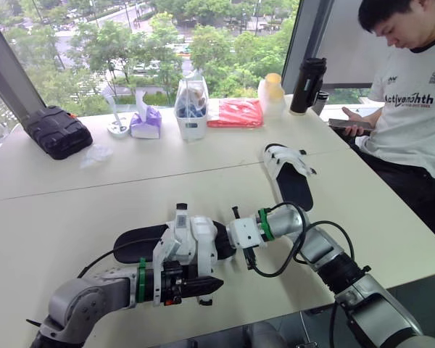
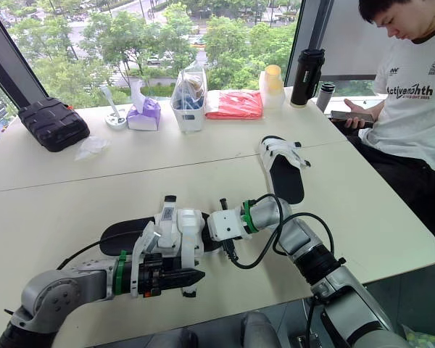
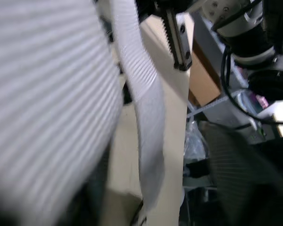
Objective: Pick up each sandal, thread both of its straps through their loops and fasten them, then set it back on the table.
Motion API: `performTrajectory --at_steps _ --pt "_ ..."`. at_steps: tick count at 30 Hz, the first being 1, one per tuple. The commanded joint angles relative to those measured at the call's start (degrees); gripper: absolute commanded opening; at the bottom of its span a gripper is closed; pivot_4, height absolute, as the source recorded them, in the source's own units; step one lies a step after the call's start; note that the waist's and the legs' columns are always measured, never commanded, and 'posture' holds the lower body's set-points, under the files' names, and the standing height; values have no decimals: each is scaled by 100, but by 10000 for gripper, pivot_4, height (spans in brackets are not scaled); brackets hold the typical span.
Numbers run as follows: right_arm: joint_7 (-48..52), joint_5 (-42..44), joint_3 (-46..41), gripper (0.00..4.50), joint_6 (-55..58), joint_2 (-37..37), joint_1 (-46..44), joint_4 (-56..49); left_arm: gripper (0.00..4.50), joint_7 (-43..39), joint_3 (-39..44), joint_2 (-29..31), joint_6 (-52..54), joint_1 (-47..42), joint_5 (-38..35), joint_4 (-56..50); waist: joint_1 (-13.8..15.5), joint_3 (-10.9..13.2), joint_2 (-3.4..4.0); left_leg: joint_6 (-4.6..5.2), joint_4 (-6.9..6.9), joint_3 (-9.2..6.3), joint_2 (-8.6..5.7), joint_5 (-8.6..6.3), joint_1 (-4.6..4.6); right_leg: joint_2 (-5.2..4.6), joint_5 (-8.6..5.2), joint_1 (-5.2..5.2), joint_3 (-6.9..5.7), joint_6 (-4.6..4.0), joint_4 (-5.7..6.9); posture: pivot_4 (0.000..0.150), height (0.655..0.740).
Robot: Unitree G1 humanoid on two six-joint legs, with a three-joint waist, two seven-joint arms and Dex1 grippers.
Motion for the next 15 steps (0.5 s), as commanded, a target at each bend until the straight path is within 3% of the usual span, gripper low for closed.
performTrajectory --at_steps 1,3,9,15 --pt "198 -185 357 0 22 -25 158 117 7822 -107 162 140 -8 60 -166 -224 0 0 0 0 0 1 0 0 0 0 -4 0 0 -7 0 1500 7400" --pt "192 -190 366 0 12 -13 159 129 447 -164 161 247 -43 81 -114 -244 0 0 0 0 0 0 0 0 0 0 -4 0 0 -8 0 1500 7400" --pt "186 -194 366 0 6 -4 152 158 447 -206 289 345 50 -57 -335 -281 -1 0 0 0 0 1 0 0 0 0 -5 0 0 -8 -1 1500 7400" --pt "170 -214 373 0 -26 -4 162 193 447 159 1109 356 713 -755 -1821 134 -4 0 -1 0 1 -1 2 0 1 1 -4 1 -1 -7 1 1500 7400"
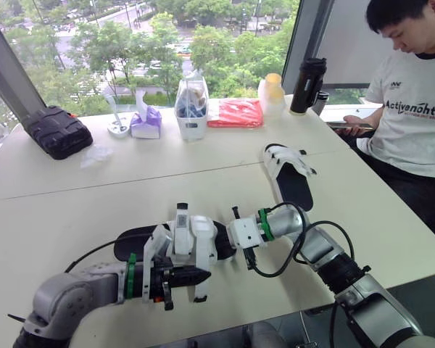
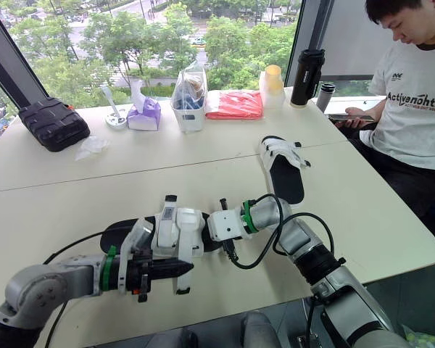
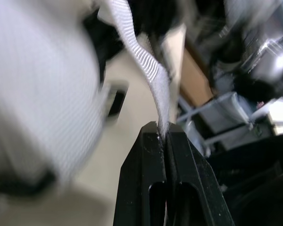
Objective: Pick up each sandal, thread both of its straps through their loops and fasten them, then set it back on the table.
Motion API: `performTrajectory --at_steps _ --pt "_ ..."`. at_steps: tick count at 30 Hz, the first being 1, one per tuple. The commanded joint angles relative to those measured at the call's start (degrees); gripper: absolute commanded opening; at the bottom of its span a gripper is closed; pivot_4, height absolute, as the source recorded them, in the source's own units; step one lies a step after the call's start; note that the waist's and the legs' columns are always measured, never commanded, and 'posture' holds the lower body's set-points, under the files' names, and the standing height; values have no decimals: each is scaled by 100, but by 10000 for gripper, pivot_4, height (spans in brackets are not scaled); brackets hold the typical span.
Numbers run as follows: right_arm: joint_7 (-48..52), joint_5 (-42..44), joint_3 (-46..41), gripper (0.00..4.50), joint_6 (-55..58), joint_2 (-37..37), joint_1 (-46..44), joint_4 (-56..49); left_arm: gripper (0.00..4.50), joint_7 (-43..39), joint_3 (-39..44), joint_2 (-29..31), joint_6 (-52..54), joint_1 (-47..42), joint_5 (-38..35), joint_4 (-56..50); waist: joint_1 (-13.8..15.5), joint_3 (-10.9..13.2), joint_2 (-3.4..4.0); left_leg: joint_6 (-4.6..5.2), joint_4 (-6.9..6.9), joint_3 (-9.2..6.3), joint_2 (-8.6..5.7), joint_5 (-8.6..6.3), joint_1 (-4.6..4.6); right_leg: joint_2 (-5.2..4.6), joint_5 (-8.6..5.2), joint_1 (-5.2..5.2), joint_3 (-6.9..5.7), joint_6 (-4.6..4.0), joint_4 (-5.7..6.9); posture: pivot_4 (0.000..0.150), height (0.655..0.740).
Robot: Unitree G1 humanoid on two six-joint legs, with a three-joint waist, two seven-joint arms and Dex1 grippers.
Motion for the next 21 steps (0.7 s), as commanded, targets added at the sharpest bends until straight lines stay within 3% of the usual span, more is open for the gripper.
performTrajectory --at_steps 1,8,21 --pt "170 -212 373 0 7 0 161 168 447 254 455 29 315 -410 -903 235 -1 0 0 0 0 0 -1 0 0 0 1 0 0 2 0 1500 7400" --pt "154 -225 372 0 -26 60 89 244 447 744 471 -163 405 -1166 -1065 921 -20 0 0 -2 0 -1 -10 1 0 1 8 0 0 15 0 1500 7400" --pt "152 -215 347 0 50 -12 181 96 447 174 -98 -316 59 -1263 -175 1154 -15 0 -1 -6 0 0 -13 2 -1 2 8 -1 2 14 -1 1500 7400"
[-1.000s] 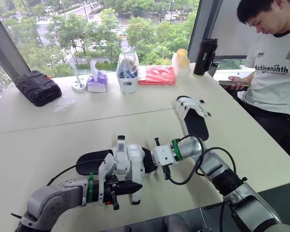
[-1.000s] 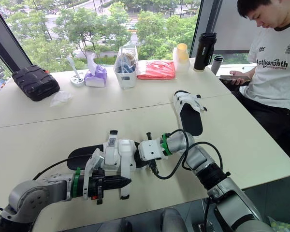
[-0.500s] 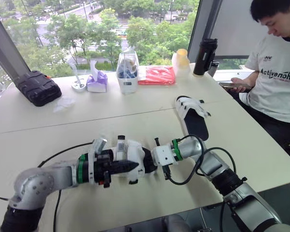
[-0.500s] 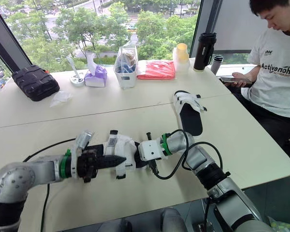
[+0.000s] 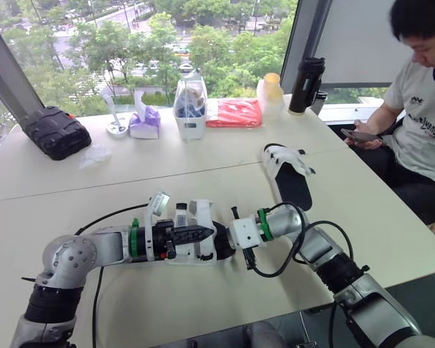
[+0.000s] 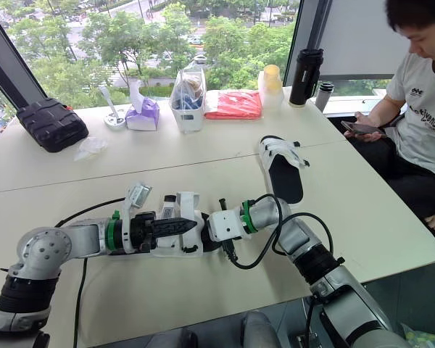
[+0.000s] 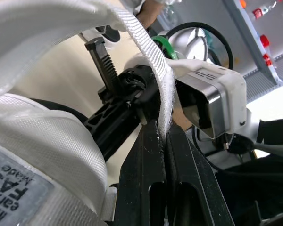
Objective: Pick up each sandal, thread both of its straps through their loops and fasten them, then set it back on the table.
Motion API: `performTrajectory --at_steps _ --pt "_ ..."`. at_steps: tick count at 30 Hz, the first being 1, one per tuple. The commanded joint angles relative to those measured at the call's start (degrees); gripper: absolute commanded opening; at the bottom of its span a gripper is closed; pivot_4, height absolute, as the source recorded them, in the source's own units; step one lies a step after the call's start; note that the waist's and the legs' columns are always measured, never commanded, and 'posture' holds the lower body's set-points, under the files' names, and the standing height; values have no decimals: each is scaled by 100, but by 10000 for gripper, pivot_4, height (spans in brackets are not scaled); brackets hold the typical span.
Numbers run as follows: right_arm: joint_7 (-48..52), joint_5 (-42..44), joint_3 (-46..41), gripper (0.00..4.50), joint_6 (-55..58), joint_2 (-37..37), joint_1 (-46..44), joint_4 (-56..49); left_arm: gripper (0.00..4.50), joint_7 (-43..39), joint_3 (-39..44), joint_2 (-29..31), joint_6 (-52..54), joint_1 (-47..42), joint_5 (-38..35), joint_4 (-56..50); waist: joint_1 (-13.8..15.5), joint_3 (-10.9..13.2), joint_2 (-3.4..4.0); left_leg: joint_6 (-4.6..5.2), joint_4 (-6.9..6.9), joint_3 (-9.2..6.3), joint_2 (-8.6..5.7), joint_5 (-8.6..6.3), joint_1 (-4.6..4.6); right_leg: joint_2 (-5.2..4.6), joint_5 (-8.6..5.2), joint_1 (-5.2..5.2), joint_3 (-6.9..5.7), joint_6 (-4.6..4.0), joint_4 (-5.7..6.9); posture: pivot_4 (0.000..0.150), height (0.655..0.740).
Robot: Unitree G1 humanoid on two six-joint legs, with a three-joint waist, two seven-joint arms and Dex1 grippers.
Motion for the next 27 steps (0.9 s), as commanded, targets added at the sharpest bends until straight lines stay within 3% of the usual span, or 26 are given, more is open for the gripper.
performTrajectory --at_steps 1,27 --pt "151 -212 342 0 123 -45 206 30 447 -186 -23 -8 -221 11 237 -40 1 0 0 0 0 0 0 0 0 -1 0 0 0 0 0 1500 7400" --pt "189 -229 398 0 145 -63 255 -60 447 -503 22 -128 -449 -8 732 226 0 0 0 0 0 -1 1 -1 -1 -1 0 0 0 1 -2 1500 7400"
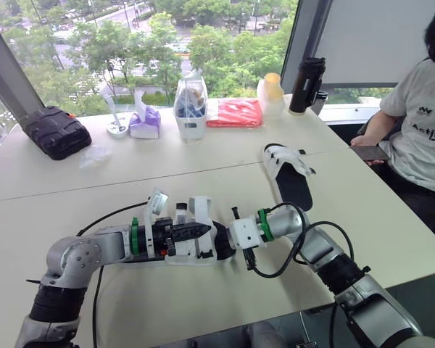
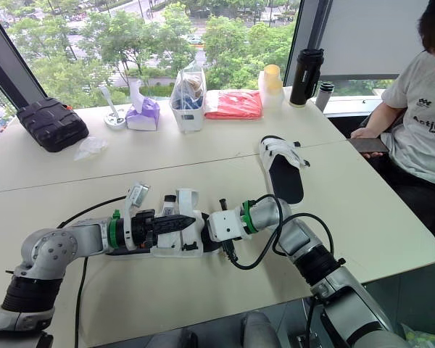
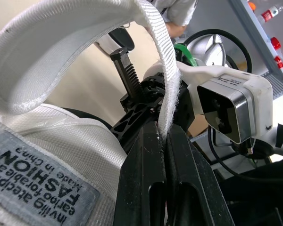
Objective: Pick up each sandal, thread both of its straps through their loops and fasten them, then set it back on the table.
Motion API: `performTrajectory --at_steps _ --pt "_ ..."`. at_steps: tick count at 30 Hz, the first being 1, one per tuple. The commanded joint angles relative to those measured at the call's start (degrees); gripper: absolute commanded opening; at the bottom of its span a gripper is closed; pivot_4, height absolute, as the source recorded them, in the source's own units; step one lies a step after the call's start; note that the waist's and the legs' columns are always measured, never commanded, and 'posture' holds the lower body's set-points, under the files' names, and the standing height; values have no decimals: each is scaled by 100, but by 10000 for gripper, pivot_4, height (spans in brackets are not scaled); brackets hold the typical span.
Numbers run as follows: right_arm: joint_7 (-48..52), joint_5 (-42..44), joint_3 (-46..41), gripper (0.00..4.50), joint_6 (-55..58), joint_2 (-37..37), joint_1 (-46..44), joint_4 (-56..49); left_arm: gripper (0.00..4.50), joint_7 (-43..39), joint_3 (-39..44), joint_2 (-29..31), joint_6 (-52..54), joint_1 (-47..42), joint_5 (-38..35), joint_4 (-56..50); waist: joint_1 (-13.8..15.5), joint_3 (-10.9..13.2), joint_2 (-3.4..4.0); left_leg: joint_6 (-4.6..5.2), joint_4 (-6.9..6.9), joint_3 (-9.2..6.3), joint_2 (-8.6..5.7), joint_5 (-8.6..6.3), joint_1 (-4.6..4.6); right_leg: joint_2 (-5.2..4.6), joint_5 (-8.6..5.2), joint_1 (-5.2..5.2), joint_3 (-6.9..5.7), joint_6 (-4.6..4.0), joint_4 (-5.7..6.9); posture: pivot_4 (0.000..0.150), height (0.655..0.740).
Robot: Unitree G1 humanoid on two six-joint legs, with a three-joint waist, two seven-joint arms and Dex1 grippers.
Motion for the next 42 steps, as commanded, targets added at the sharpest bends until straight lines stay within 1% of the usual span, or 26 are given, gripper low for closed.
performTrajectory --at_steps 1,13,21,23,28,33,39,42 --pt "197 -218 400 0 58 -42 216 37 447 -105 67 -12 -116 -33 100 50 0 0 0 0 0 0 0 0 0 0 0 0 0 0 0 1500 7400" --pt "190 -218 406 0 85 -41 245 3 447 -109 109 -139 -165 -166 249 223 8 0 0 0 0 0 0 0 0 0 0 0 0 0 0 1500 7400" --pt "181 -227 408 0 90 -42 243 4 447 -338 1 -10 -7 -81 263 112 4 0 0 0 0 0 -1 0 0 -1 0 0 0 0 0 1500 7400" --pt "179 -229 407 0 85 -41 240 14 447 -389 9 21 34 -51 230 101 2 0 0 0 0 0 -1 0 0 -1 0 0 0 0 -1 1500 7400" --pt "177 -239 415 0 78 -37 241 12 447 -293 213 -113 236 -183 -29 218 2 0 0 0 0 0 0 -1 0 -1 0 0 0 0 -1 1500 7400" --pt "172 -242 413 0 74 -34 234 14 447 -364 201 -61 428 -200 -110 180 0 0 0 0 0 -1 0 -1 0 -1 0 0 -1 1 -1 1500 7400" --pt "165 -244 415 0 86 -39 256 -10 447 -367 197 -45 466 -176 -48 140 0 0 0 0 0 -1 0 -1 0 -1 0 0 -1 1 -1 1500 7400" --pt "166 -243 418 0 83 -35 260 -14 447 -525 48 90 364 -158 132 73 -2 0 0 0 0 -1 0 -1 0 0 0 0 0 0 -1 1500 7400"
